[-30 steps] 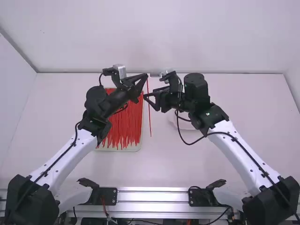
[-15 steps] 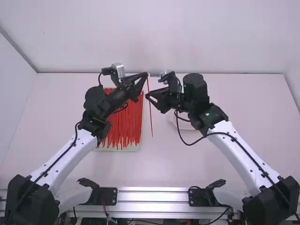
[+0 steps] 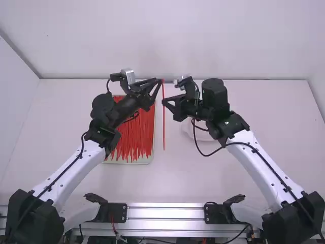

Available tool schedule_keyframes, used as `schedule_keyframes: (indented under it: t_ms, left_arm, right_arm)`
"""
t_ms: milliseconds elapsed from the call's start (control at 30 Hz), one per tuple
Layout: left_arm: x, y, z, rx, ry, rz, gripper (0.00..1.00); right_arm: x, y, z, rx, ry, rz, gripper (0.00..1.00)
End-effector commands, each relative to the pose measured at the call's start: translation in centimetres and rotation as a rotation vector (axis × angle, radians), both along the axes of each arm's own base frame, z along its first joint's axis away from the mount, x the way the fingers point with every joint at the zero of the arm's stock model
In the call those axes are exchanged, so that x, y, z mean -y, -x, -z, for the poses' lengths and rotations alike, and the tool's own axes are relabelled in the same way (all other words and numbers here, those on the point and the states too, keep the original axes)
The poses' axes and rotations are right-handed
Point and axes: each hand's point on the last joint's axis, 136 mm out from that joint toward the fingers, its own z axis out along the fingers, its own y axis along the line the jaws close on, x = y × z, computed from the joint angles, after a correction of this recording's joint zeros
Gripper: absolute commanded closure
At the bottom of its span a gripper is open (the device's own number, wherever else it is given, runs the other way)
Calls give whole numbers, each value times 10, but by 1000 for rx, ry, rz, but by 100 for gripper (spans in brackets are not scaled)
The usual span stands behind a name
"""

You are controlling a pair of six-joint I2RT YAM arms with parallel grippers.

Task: Fasten the cable tie

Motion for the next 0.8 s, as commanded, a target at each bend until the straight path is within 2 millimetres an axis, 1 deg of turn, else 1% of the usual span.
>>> schedule_keyframes:
  t_ms: [0, 33, 100, 133, 167, 200, 267, 333, 400, 467, 567, 633, 733, 767]
  left_arm:
    - [0, 5, -14, 49, 2, 30, 58]
    - [0, 6, -15, 55, 0, 36, 53]
    - [0, 11, -20, 108, -28, 70, 33]
    - [0, 12, -20, 114, -32, 76, 31]
    - [-1, 13, -21, 118, -39, 94, 25]
    - [-3, 14, -22, 115, -52, 120, 17]
    - [-8, 16, -23, 108, -72, 155, 11]
    - [-15, 20, -29, 135, -132, 237, 4]
    - [-19, 22, -33, 154, -158, 294, 2]
    - [-22, 28, -40, 200, -199, 409, 1]
    - [-18, 40, -45, 259, -245, 548, 2]
    - [-9, 48, -46, 303, -284, 696, 7]
    - [3, 45, -44, 303, -296, 795, 10]
    - [8, 44, -44, 300, -296, 825, 16]
  right_arm:
    - [4, 4, -25, 51, -41, -42, 100]
    - [5, 4, -25, 53, -43, -48, 100]
    - [10, 5, -27, 52, -58, -70, 100]
    - [11, 5, -28, 54, -61, -75, 100]
    - [13, 6, -29, 63, -66, -93, 100]
    - [16, 8, -31, 73, -73, -117, 100]
    - [20, 9, -33, 81, -81, -139, 100]
    - [26, 14, -38, 108, -102, -195, 100]
    - [31, 17, -41, 128, -114, -228, 100]
    - [37, 22, -47, 164, -137, -279, 100]
    - [42, 24, -54, 206, -154, -313, 100]
    - [46, 25, -62, 249, -170, -336, 100]
    - [46, 26, -67, 284, -174, -349, 100]
    - [45, 27, -67, 307, -169, -356, 100]
